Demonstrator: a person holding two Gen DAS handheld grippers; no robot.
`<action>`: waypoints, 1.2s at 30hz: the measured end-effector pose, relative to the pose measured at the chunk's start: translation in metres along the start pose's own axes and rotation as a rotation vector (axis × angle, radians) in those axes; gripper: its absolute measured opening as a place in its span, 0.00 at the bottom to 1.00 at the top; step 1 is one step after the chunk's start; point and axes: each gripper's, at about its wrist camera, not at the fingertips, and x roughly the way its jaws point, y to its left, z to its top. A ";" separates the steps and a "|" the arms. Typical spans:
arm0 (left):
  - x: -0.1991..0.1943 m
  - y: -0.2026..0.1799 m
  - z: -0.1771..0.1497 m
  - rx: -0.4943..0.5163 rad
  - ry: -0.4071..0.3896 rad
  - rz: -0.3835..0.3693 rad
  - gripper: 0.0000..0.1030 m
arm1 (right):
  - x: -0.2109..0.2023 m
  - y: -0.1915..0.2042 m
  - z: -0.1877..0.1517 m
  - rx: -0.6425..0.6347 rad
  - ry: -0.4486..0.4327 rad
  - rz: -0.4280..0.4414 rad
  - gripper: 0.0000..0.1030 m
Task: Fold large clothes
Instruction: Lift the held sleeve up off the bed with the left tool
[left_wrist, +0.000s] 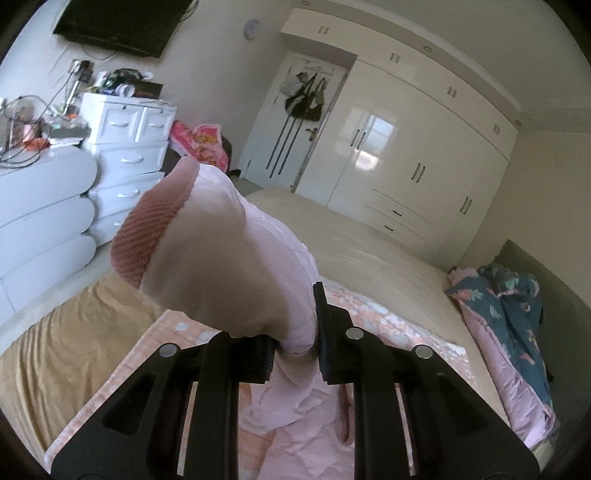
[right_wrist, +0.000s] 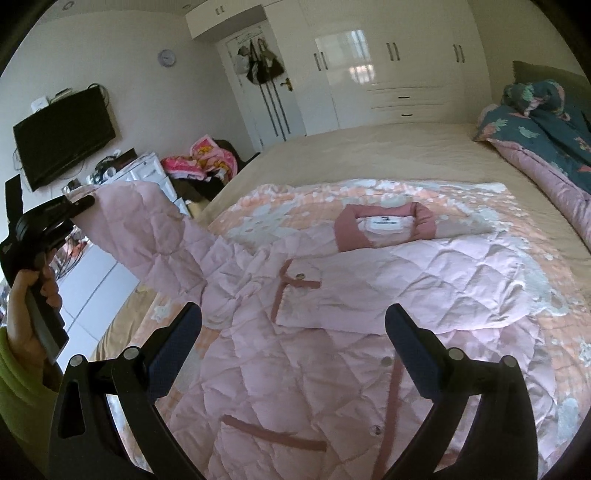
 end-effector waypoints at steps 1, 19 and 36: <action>0.000 -0.005 -0.001 0.005 0.004 -0.008 0.10 | -0.002 -0.005 0.000 0.009 -0.002 0.002 0.96; 0.007 -0.103 -0.028 0.158 0.028 -0.111 0.10 | -0.031 -0.076 -0.013 0.155 -0.037 -0.013 0.96; 0.034 -0.182 -0.070 0.238 0.088 -0.182 0.10 | -0.045 -0.126 -0.018 0.217 -0.046 -0.028 0.96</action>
